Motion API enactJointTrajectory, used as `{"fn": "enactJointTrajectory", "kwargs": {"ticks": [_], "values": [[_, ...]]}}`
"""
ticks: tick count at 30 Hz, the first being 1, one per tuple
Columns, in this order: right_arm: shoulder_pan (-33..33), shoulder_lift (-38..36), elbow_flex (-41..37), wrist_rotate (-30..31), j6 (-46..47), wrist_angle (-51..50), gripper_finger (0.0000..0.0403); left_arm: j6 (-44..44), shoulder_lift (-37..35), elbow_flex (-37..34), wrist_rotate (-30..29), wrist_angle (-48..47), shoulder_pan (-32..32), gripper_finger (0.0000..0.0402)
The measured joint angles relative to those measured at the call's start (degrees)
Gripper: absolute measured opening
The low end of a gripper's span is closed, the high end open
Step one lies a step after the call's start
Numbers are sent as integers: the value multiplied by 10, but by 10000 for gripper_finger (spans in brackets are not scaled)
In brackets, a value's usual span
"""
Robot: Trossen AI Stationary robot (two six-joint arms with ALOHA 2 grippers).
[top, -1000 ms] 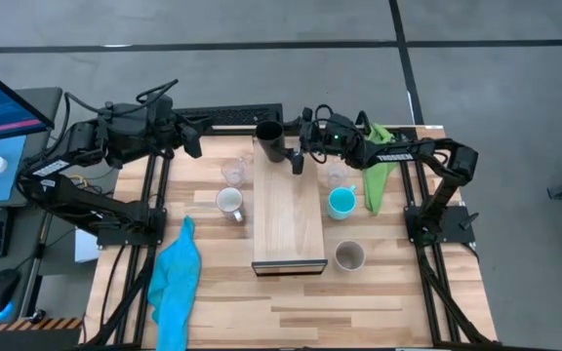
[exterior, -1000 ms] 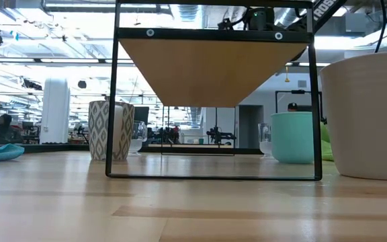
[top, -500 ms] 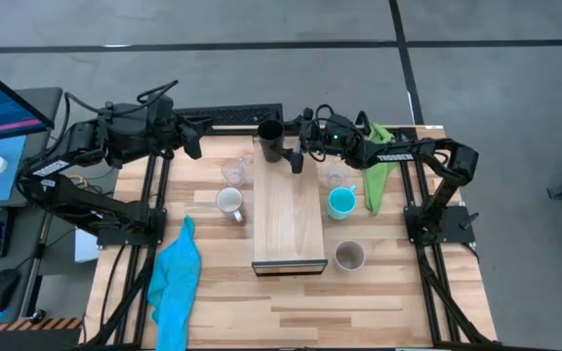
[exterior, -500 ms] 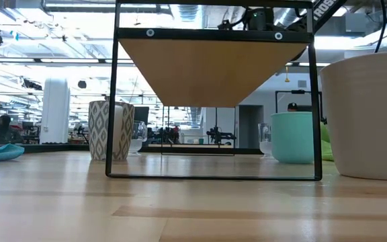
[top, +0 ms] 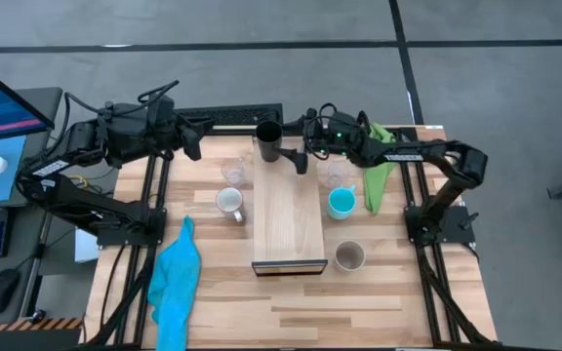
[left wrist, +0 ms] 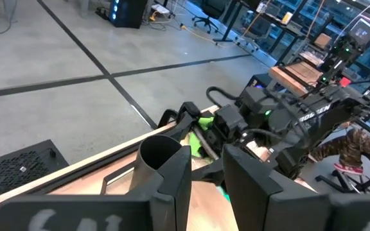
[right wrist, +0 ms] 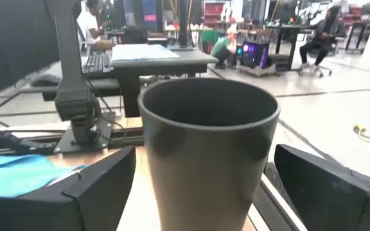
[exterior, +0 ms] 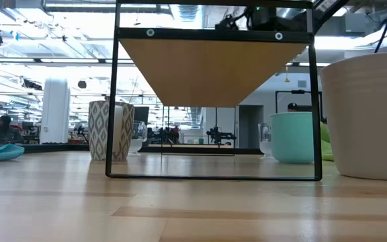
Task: Stack small to large cups/mugs on shelf
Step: Put the white cup on the shelf
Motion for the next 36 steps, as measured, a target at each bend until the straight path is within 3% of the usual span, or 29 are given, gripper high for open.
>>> {"fn": "enactJointTrajectory", "kwargs": {"ticks": [4,10,15,19,23,31,36], "values": [[0,-73,0,0,-8,-113,397,0,0,0,8,0,0,80],[26,-244,1,6,-18,-347,392,12,-2,0,34,0,0,80],[104,-367,10,134,-19,-544,388,20,-5,0,36,-1,0,80],[183,-418,38,254,81,-694,386,26,-7,0,36,0,0,80],[266,-436,47,317,217,-797,386,26,-12,1,37,0,0,80],[439,-386,47,290,496,-963,386,31,-18,1,37,-6,0,80],[518,-335,46,287,580,-976,386,31,-18,0,37,-17,0,80]]}}
